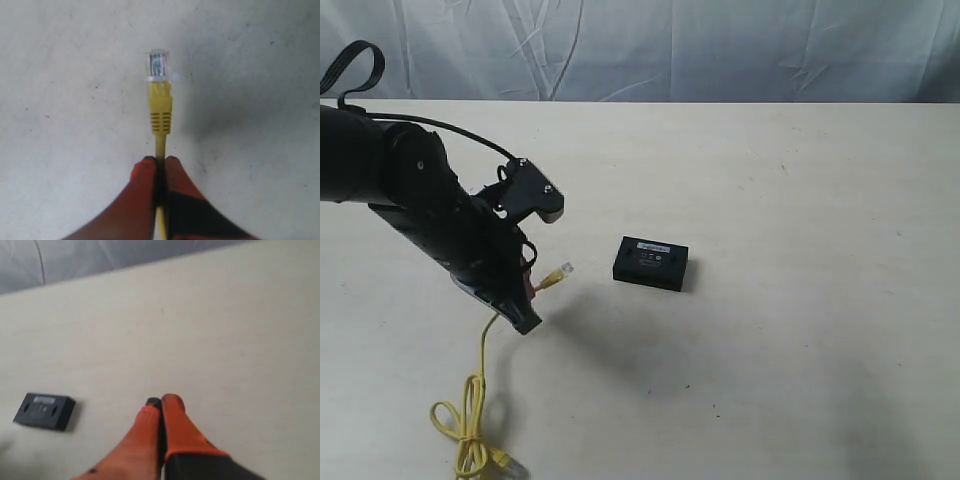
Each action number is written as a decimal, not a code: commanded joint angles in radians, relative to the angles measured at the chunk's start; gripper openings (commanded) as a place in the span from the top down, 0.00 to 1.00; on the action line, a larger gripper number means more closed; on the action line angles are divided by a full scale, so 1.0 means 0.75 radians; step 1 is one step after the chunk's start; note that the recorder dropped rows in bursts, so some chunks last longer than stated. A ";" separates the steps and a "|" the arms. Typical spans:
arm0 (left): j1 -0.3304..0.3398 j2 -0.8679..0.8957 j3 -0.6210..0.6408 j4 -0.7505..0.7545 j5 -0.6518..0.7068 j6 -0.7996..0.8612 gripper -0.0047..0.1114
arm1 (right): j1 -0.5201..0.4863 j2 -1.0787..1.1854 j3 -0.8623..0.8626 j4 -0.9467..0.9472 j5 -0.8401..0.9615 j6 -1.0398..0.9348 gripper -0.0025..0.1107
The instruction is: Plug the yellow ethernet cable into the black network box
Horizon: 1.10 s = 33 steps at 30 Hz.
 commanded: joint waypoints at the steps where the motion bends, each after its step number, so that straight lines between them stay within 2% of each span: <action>1: -0.001 -0.013 0.003 -0.029 0.016 -0.007 0.96 | 0.103 0.521 -0.271 0.288 0.132 -0.322 0.99; 4: -0.001 -0.013 0.003 -0.061 -0.009 -0.007 0.96 | 0.235 0.821 -0.430 0.367 0.124 -0.479 0.99; 7: -0.001 -0.013 0.003 -0.112 -0.025 0.001 0.96 | 0.360 1.107 -0.586 0.333 0.116 -0.489 0.99; 11: -0.001 -0.013 0.003 -0.138 -0.021 0.052 0.96 | 0.463 1.413 -0.804 0.334 0.087 -0.494 0.99; 20: -0.001 -0.005 0.003 -0.179 -0.031 0.061 0.96 | 0.487 1.821 -1.189 0.434 0.182 -0.494 0.99; 26: -0.001 0.073 0.003 -0.231 -0.035 0.099 0.96 | 0.495 1.894 -1.237 0.455 0.233 -0.494 0.99; 33: -0.001 0.092 0.003 -0.280 -0.004 0.165 0.96 | 0.495 1.934 -1.237 0.463 0.409 -0.494 0.99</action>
